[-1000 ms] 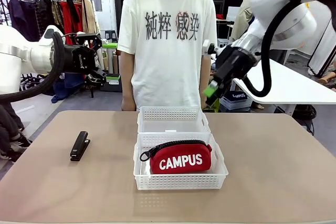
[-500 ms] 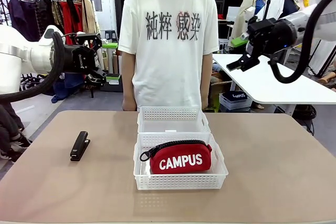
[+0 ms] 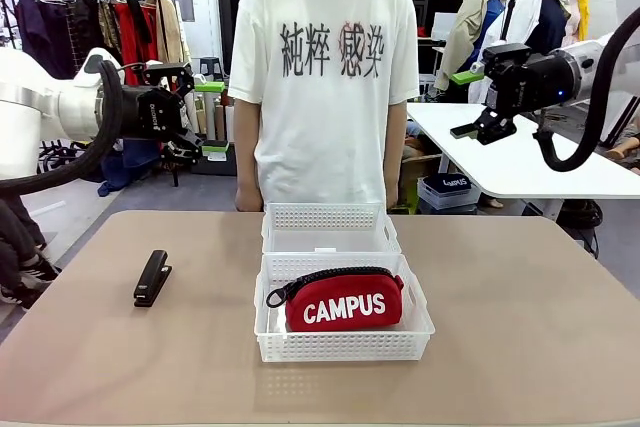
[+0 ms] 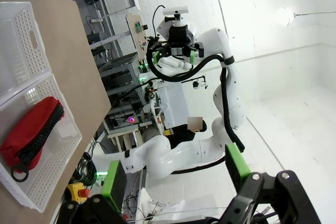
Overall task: Distribute items into two baskets.
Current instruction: Pick up the Stapler that the person points to.
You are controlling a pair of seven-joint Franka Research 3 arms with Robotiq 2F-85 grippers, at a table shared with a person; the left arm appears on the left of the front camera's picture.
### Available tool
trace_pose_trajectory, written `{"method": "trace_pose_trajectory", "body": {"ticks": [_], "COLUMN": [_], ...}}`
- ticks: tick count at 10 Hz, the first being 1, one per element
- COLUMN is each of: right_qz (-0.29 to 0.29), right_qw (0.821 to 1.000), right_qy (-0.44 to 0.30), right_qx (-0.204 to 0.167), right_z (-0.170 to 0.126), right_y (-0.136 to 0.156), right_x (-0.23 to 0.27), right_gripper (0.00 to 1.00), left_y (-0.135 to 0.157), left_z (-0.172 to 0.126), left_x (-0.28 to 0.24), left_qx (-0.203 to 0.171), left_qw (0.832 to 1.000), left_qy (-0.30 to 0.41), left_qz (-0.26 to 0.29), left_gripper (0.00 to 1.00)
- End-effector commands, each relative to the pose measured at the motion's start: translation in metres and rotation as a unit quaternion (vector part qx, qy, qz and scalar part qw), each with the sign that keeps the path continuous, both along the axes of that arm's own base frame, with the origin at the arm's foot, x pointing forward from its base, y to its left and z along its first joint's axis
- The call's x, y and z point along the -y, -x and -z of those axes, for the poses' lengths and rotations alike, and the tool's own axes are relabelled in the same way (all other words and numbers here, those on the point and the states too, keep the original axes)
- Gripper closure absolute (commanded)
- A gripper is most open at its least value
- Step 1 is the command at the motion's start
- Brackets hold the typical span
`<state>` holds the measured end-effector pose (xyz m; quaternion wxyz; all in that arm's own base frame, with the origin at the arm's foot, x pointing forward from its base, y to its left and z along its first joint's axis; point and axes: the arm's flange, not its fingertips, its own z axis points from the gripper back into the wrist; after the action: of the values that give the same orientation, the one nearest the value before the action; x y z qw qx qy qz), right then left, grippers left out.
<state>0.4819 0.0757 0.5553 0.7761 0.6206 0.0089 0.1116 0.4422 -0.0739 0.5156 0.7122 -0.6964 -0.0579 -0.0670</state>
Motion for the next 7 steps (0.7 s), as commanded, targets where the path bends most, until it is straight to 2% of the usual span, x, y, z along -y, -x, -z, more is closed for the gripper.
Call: {"method": "trace_pose_trajectory", "body": {"ticks": [1, 4, 7], "right_qz": [0.032, 0.01, 0.058], "right_qw": [0.998, 0.995, 0.993], "right_qy": [-0.038, -0.094, -0.099], "right_qx": [-0.032, -0.02, -0.041], "right_z": [0.001, 0.029, 0.038], "right_y": [-0.011, -0.029, -0.027], "right_x": [0.014, 0.048, 0.062], "right_gripper": [0.0, 0.0, 0.0], "left_y": [0.001, 0.001, 0.001], "left_z": [-0.002, -0.002, -0.002], "left_x": [-0.001, -0.001, -0.001], "left_qx": [0.003, 0.003, 0.003], "left_qw": [1.0, 1.0, 1.0], "left_qy": [-0.002, -0.002, -0.002], "left_qz": [0.001, 0.001, 0.001], "left_gripper": [0.0, 0.0, 0.0]}}
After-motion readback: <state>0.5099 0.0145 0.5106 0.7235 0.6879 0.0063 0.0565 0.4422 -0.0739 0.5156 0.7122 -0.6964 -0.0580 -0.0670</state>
